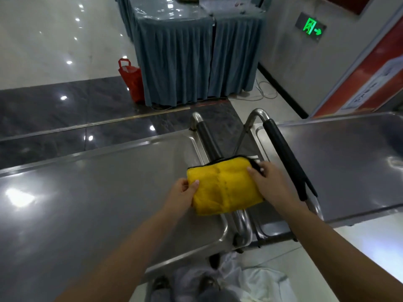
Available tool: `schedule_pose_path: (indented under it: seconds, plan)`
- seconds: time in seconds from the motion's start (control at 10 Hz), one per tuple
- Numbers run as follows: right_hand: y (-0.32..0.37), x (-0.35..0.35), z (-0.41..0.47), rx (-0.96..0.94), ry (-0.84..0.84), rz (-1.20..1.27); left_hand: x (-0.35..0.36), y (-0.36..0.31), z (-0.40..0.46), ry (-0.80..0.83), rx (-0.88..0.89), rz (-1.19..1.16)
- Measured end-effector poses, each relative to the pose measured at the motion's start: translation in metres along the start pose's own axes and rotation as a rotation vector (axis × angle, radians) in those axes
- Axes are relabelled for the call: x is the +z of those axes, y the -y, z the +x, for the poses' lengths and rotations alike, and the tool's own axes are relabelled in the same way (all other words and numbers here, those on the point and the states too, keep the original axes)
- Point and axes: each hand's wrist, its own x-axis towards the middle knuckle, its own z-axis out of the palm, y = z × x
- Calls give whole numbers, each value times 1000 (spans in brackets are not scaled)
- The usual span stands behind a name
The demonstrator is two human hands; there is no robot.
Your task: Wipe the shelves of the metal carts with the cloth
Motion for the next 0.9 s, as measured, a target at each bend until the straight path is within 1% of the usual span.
schedule_pose_path:
  seconds: [0.1, 0.2, 0.3, 0.4, 0.5, 0.6, 0.7, 0.8, 0.9]
  plan:
    - [-37, 11, -2, 191, 154, 75, 17, 33, 4, 9, -145, 13]
    - [-42, 10, -2, 159, 161, 153, 25, 50, 2, -32, -167, -6]
    - [-36, 10, 0, 100, 233, 238, 30, 54, -4, -2, -148, -36]
    - [-31, 5, 2, 9, 203, 296, 41, 48, -12, 81, -107, -78]
    - [-27, -3, 10, -57, 63, 385, 56, 40, -14, 74, -33, -56]
    - [-37, 2, 11, -60, 36, 293, 58, 39, -16, -3, 25, -60]
    - [-55, 20, 7, 48, 147, 96, 49, 46, -16, 0, 76, 6]
    - [-55, 33, 0, 127, 196, 62, 35, 47, -16, 14, 33, 102]
    - [-38, 36, -2, 146, 90, 115, 12, 46, -13, -60, 31, 133]
